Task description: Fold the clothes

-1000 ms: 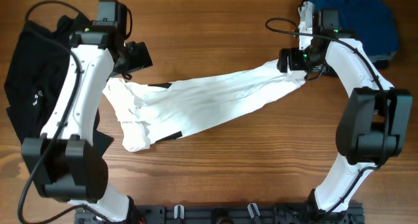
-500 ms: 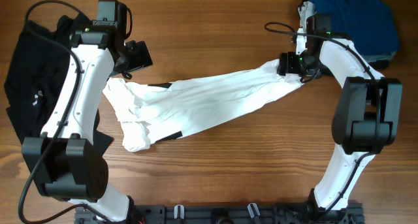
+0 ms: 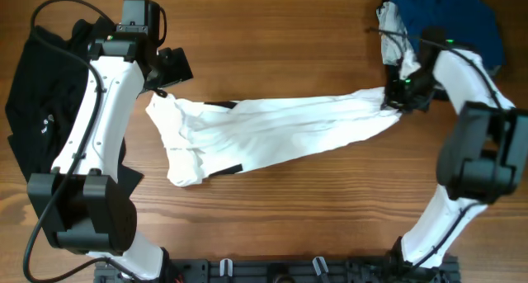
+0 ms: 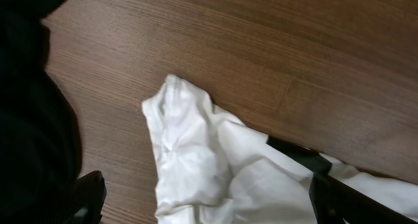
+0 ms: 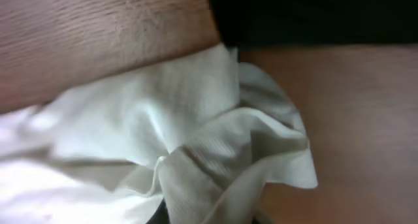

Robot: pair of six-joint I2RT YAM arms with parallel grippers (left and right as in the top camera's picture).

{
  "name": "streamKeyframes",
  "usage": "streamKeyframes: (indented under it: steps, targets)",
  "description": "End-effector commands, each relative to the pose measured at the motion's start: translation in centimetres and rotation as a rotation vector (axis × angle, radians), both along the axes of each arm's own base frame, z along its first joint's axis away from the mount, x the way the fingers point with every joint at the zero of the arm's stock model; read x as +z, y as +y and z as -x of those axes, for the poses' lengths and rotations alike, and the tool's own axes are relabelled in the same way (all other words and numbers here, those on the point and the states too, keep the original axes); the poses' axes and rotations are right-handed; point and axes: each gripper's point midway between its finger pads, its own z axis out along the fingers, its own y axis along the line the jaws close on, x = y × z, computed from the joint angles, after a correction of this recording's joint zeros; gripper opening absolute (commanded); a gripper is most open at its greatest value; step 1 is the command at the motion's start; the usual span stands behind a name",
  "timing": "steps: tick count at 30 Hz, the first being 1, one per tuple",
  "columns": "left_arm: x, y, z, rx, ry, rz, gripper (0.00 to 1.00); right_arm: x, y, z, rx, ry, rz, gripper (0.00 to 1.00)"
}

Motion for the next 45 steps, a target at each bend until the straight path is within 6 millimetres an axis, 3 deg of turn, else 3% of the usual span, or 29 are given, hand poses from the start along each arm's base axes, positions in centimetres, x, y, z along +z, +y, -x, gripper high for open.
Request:
streamKeyframes:
  steps: [1, 4, 11, 18, 20, 24, 26, 29, 33, 36, 40, 43, 45]
  targets:
    - [-0.2, -0.1, -0.2, 0.002, 0.000, 0.008, 1.00, 6.1, 1.9, -0.6, 0.103, -0.148, -0.061, 0.05]
    - [-0.2, -0.1, -0.2, 0.001, 0.001, 0.008, 1.00, 7.0, 3.7, 0.4, 0.165, -0.137, -0.066, 0.04]
    - [-0.2, 0.9, -0.2, 0.025, 0.003, 0.007, 1.00, 7.1, 11.6, 1.8, 0.369, -0.117, -0.082, 0.04]
    - [-0.2, 5.4, 0.1, 0.136, 0.005, 0.008, 1.00, 6.0, 19.5, 3.7, 0.507, -0.126, -0.097, 0.08]
    - [-0.3, 6.4, 0.4, 0.161, 0.010, 0.008, 1.00, 5.4, 21.4, 4.5, 0.531, -0.125, -0.103, 0.18]
    - [-0.3, 7.0, 0.5, 0.177, 0.012, 0.008, 1.00, 4.9, 24.8, 5.3, 0.573, -0.153, -0.117, 0.24]
    - [-0.3, 7.0, 0.5, 0.177, 0.011, 0.009, 1.00, 5.1, 26.6, 5.3, 0.583, -0.188, -0.131, 0.37]
    - [-0.3, 7.0, 0.5, 0.177, 0.013, 0.009, 1.00, 5.7, 29.1, 4.8, 0.576, -0.246, -0.167, 0.48]
    - [-0.4, 7.0, 0.8, 0.177, 0.022, 0.009, 1.00, 7.0, 32.4, 5.0, 0.625, -0.306, -0.290, 0.54]
    - [-0.6, 6.8, 1.1, 0.175, 0.036, 0.018, 1.00, 7.8, 33.5, 5.1, 0.642, -0.323, -0.352, 0.55]
    - [-1.3, 6.0, 1.9, 0.159, 0.077, 0.055, 1.00, 9.4, 32.8, 4.2, 0.626, -0.354, -0.371, 0.56]
    - [-2.6, 4.5, 3.4, 0.099, 0.145, 0.126, 1.00, 11.4, 30.6, 2.8, 0.609, -0.402, -0.356, 0.71]
    - [-3.7, 2.7, 4.4, 0.016, 0.187, 0.205, 1.00, 12.5, 28.9, 2.0, 0.591, -0.429, -0.343, 0.89]
